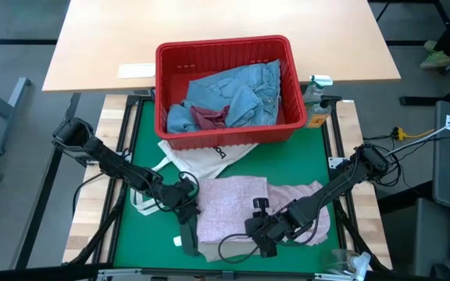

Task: Fold laundry
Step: Fold the pink shirt

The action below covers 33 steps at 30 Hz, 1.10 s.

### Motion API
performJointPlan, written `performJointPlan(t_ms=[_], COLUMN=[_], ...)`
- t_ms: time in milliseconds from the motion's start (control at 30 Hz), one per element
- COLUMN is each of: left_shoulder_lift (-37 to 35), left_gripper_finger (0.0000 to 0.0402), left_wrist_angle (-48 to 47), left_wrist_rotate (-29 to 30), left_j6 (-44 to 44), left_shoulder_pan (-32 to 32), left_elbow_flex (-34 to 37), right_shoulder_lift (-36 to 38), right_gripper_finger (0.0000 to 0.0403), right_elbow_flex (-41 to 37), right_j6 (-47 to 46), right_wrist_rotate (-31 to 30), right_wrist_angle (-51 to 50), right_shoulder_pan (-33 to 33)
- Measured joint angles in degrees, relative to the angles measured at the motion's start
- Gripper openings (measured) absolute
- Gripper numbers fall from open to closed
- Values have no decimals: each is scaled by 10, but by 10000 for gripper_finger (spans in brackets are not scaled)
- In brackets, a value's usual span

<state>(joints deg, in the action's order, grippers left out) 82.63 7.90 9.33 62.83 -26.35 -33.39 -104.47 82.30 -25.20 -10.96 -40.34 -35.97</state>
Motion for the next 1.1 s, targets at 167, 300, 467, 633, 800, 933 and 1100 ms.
performJointPlan(t_ms=[167, 300, 467, 633, 800, 933, 1100], left_shoulder_lift=[0, 0, 0, 0, 0, -4, -10], left_gripper_finger=[190, 190, 190, 190, 190, 190, 208], left_wrist_angle=[0, 0, -5, 7, -1, 19, 30], left_wrist_rotate=[0, 0, -14, -25, -58, -125, -202], left_j6=[0, 0, 14, 65, 56, 40, 58], left_shoulder_pan=[0, 1, 1, 11, 29, 36, 35], left_elbow_flex=[0, 0, 0, 0, 0, 0, 0], right_shoulder_lift=[0, 0, 0, 0, 0, 0, 0], right_gripper_finger=[131, 131, 131, 131, 131, 131, 131], right_elbow_flex=[0, 0, 0, 0, 0, 0, 0], right_j6=[0, 0, 0, 0, 0, 0, 0], right_wrist_rotate=[0, 0, 0, 0, 0, 0, 1], right_wrist_angle=[0, 0, 0, 0, 1, 3, 4], right_shoulder_pan=[0, 0, 0, 0, 0, 0, 0])
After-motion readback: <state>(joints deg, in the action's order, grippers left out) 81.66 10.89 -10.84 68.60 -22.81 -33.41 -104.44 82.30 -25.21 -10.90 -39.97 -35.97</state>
